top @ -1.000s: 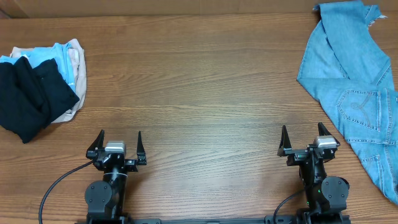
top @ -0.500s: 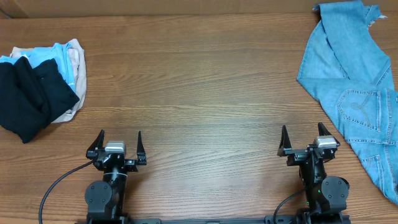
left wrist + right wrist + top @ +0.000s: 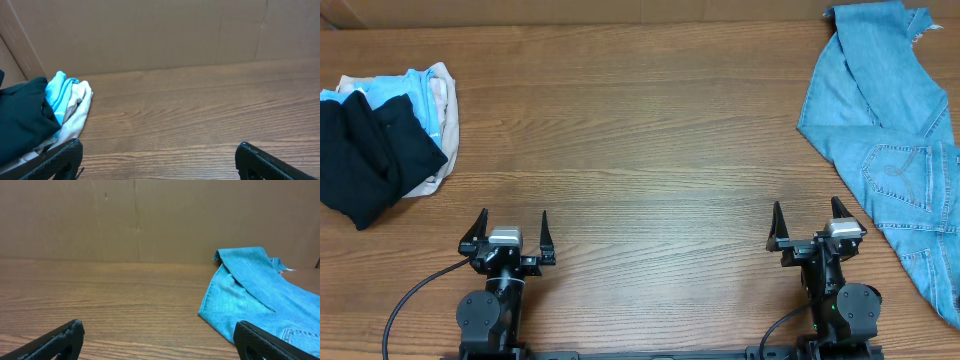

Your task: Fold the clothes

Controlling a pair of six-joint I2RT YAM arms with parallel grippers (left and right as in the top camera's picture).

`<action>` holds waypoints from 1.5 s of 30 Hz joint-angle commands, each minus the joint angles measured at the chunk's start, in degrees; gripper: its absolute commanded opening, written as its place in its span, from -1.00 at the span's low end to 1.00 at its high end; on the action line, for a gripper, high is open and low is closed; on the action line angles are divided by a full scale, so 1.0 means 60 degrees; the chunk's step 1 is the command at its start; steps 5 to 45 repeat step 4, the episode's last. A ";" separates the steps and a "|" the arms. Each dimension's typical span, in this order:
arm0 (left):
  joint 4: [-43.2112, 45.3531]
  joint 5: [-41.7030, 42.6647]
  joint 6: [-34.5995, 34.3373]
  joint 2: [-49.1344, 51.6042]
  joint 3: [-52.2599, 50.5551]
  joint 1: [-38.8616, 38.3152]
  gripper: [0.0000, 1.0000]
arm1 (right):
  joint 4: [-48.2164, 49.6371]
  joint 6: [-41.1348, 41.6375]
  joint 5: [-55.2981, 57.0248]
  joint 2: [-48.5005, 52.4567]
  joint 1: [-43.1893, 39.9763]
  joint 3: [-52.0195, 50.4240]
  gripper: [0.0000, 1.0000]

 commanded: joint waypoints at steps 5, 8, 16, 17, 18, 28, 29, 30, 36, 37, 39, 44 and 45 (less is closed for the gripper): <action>0.0004 -0.0117 -0.0051 -0.0102 -0.0033 0.0026 1.00 | 0.0055 -0.0011 -0.0007 -0.0095 -0.0029 -0.0102 1.00; 0.0004 -0.0117 -0.0051 -0.0102 -0.0033 0.0026 1.00 | 0.0055 -0.0011 -0.0007 -0.0095 -0.0029 -0.0102 1.00; 0.0004 -0.0117 -0.0051 -0.0102 -0.0033 0.0026 1.00 | 0.0055 -0.0011 -0.0007 -0.0095 -0.0029 -0.0102 1.00; 0.0004 -0.0117 -0.0051 -0.0102 -0.0033 0.0026 1.00 | 0.0055 -0.0011 -0.0007 -0.0095 -0.0029 -0.0102 1.00; 0.0004 -0.0117 -0.0051 -0.0102 -0.0033 0.0026 1.00 | 0.0055 -0.0011 -0.0007 -0.0095 -0.0029 -0.0102 1.00; 0.0004 -0.0117 -0.0051 -0.0102 -0.0033 0.0026 1.00 | 0.0055 -0.0011 -0.0007 -0.0095 -0.0029 -0.0102 1.00; 0.0004 -0.0117 -0.0051 -0.0102 -0.0033 0.0026 1.00 | 0.0055 -0.0011 -0.0007 -0.0095 -0.0029 -0.0102 1.00; 0.0004 -0.0117 -0.0051 -0.0102 -0.0033 0.0026 1.00 | 0.0055 -0.0011 -0.0007 -0.0095 -0.0029 -0.0102 1.00; 0.0004 -0.0117 -0.0051 -0.0102 -0.0033 0.0026 1.00 | 0.0055 -0.0011 -0.0007 -0.0095 -0.0029 -0.0102 1.00; 0.0004 -0.0117 -0.0051 -0.0102 -0.0033 0.0026 1.00 | 0.0055 -0.0011 -0.0007 -0.0095 -0.0029 -0.0102 1.00; 0.0004 -0.0117 -0.0051 -0.0102 -0.0033 0.0026 1.00 | 0.0055 -0.0011 -0.0007 -0.0095 -0.0029 -0.0102 1.00; 0.0004 -0.0117 -0.0051 -0.0102 -0.0033 0.0026 1.00 | 0.0055 -0.0011 -0.0007 -0.0095 -0.0029 -0.0102 1.00; 0.0004 -0.0117 -0.0051 -0.0102 -0.0033 0.0026 1.00 | 0.0055 -0.0011 -0.0007 -0.0095 -0.0029 -0.0102 1.00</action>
